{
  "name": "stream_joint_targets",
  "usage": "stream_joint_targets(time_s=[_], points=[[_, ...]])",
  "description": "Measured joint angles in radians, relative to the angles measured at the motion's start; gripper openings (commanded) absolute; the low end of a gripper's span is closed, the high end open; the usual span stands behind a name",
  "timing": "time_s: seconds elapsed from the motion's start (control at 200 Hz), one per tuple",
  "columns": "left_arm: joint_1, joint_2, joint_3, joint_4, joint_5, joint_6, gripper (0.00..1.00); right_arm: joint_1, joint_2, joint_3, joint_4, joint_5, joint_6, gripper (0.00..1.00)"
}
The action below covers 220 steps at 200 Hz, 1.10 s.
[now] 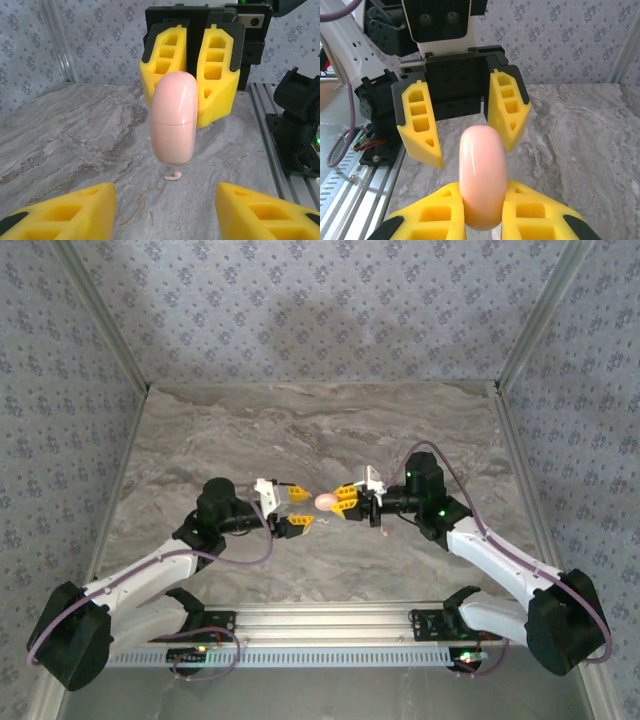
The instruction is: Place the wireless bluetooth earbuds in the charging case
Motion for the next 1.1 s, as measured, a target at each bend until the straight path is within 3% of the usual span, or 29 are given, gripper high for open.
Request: stream_joint_targets(time_s=[0.49,0.74,1.099], points=[[0.0,-0.038,0.0,0.0,0.073,-0.014,0.48,0.053,0.071,0.051,-0.032,-0.063,-0.018,0.14],[0.0,-0.039,0.001,-0.021,0.092,-0.009,0.27,0.058,0.099,0.086,-0.05,-0.079,-0.037,0.14],[-0.001,-0.04,0.013,-0.058,0.093,-0.011,0.29,0.061,0.119,0.104,-0.085,-0.099,-0.062,0.14]])
